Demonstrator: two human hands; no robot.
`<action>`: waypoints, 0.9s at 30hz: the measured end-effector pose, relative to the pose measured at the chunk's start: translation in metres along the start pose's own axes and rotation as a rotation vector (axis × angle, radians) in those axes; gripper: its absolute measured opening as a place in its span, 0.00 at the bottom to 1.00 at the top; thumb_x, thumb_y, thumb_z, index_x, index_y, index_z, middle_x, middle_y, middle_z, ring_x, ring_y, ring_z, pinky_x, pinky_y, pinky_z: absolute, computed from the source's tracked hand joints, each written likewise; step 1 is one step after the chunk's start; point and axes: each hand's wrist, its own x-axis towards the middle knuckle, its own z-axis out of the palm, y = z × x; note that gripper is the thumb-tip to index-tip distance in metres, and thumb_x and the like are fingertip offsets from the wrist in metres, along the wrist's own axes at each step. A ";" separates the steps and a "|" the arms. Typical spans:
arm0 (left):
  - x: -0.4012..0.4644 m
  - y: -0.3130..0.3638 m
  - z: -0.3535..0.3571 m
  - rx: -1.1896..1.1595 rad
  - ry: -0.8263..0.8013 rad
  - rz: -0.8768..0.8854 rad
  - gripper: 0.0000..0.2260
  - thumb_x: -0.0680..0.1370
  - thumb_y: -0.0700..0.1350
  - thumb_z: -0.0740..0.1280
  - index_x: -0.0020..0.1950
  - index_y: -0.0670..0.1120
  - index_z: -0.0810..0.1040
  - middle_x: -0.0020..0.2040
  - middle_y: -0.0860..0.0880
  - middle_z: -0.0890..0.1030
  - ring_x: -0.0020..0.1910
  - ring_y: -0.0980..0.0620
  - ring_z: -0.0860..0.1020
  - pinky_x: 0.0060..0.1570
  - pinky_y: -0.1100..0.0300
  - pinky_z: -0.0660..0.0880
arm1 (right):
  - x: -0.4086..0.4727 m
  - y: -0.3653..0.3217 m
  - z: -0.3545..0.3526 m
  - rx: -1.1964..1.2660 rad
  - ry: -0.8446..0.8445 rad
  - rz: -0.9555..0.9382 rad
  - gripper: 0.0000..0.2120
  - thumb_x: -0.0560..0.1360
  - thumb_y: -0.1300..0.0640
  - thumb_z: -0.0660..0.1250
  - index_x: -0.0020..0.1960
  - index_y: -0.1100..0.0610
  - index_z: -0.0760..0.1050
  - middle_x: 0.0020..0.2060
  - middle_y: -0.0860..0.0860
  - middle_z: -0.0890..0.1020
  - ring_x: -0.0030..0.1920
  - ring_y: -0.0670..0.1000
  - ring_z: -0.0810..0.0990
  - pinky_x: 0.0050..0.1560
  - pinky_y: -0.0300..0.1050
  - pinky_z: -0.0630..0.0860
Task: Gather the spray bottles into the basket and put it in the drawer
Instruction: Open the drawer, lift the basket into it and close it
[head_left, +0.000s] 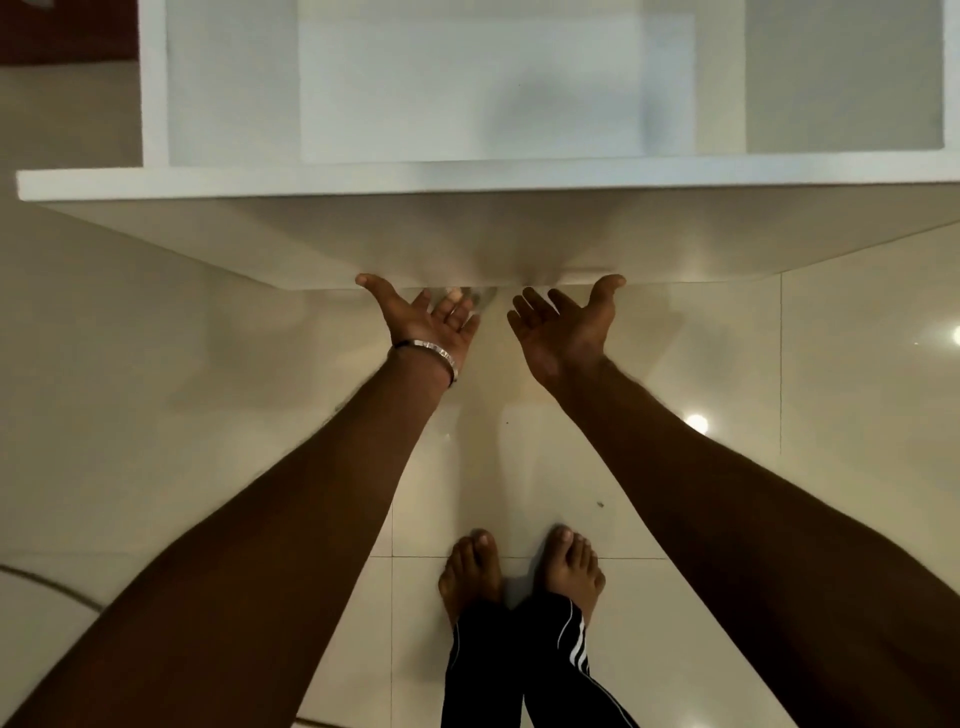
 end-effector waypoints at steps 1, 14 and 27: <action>-0.006 0.000 -0.001 0.050 0.024 0.006 0.47 0.67 0.78 0.49 0.76 0.46 0.59 0.74 0.40 0.66 0.70 0.41 0.69 0.72 0.44 0.62 | -0.005 -0.001 -0.001 -0.022 0.011 0.001 0.46 0.75 0.28 0.51 0.79 0.61 0.53 0.75 0.63 0.64 0.76 0.62 0.62 0.77 0.59 0.58; -0.158 0.041 0.024 0.440 0.032 0.101 0.43 0.67 0.78 0.49 0.73 0.51 0.67 0.71 0.45 0.71 0.70 0.45 0.70 0.69 0.44 0.64 | -0.146 -0.035 0.048 -0.278 -0.002 -0.048 0.37 0.75 0.29 0.54 0.72 0.55 0.67 0.66 0.58 0.75 0.69 0.59 0.71 0.71 0.62 0.65; -0.382 0.144 0.144 0.659 -0.080 0.268 0.37 0.68 0.76 0.55 0.68 0.53 0.71 0.66 0.49 0.74 0.65 0.48 0.73 0.66 0.46 0.65 | -0.360 -0.128 0.186 -0.775 -0.135 -0.210 0.37 0.71 0.27 0.60 0.73 0.48 0.67 0.66 0.51 0.74 0.66 0.53 0.73 0.64 0.57 0.70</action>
